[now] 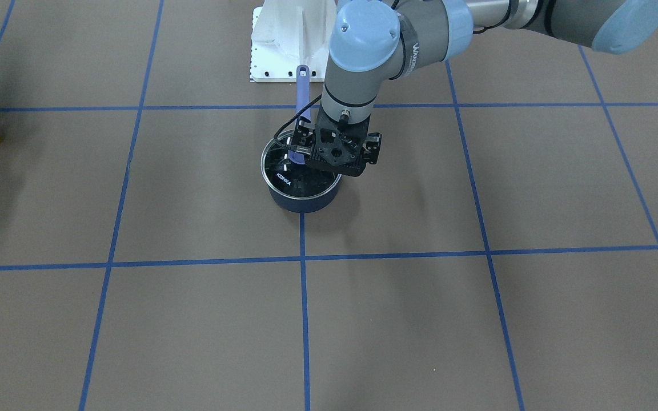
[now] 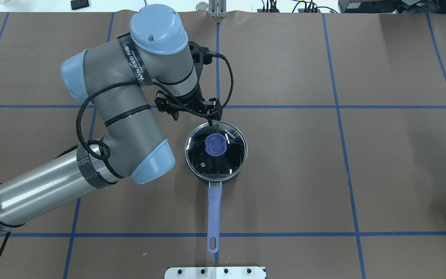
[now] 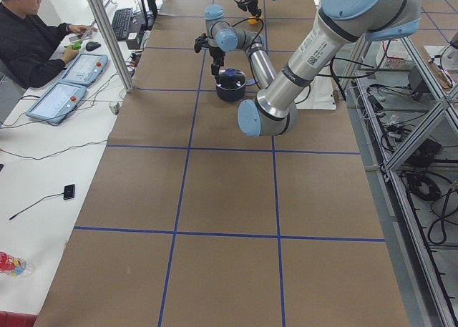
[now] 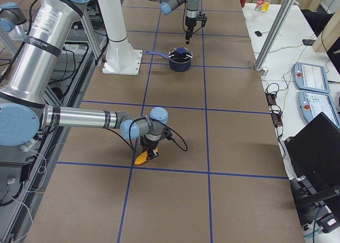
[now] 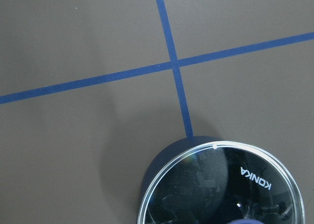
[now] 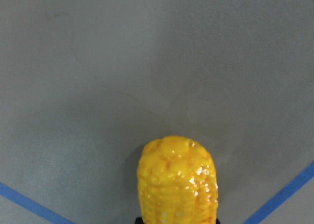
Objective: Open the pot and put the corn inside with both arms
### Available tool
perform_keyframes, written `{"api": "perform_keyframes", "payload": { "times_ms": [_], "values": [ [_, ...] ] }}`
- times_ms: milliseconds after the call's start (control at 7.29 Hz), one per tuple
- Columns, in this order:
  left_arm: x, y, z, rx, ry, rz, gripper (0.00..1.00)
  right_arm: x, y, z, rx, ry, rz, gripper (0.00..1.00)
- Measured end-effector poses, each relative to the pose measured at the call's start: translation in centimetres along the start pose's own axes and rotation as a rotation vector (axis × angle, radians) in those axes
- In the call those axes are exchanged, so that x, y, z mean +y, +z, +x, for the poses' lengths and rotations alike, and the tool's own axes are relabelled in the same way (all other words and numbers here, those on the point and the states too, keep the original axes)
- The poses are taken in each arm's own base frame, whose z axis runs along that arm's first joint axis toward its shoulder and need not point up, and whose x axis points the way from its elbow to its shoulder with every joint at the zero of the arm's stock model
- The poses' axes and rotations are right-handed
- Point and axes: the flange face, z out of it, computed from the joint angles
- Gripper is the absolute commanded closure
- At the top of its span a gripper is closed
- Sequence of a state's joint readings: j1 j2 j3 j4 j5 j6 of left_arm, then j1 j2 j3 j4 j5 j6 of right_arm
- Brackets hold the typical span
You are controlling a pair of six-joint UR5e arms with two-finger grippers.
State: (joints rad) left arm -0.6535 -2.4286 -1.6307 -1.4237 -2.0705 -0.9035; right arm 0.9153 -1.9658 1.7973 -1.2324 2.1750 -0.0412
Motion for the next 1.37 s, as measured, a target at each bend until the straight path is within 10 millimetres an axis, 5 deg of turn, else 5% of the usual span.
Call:
{"api": "perform_keyframes", "payload": {
  "times_ms": [686, 1373],
  "values": [
    [1.7, 0.5, 1.7, 0.015, -0.020, -0.016, 0.01, -4.5, -3.0, -1.7, -0.066, -0.034, 0.085, 0.68],
    [4.4, 2.6, 5.7, -0.008, 0.017, 0.004, 0.02, -13.0, -8.8, -2.5, -0.091, -0.011, 0.139, 0.68]
  ]
}}
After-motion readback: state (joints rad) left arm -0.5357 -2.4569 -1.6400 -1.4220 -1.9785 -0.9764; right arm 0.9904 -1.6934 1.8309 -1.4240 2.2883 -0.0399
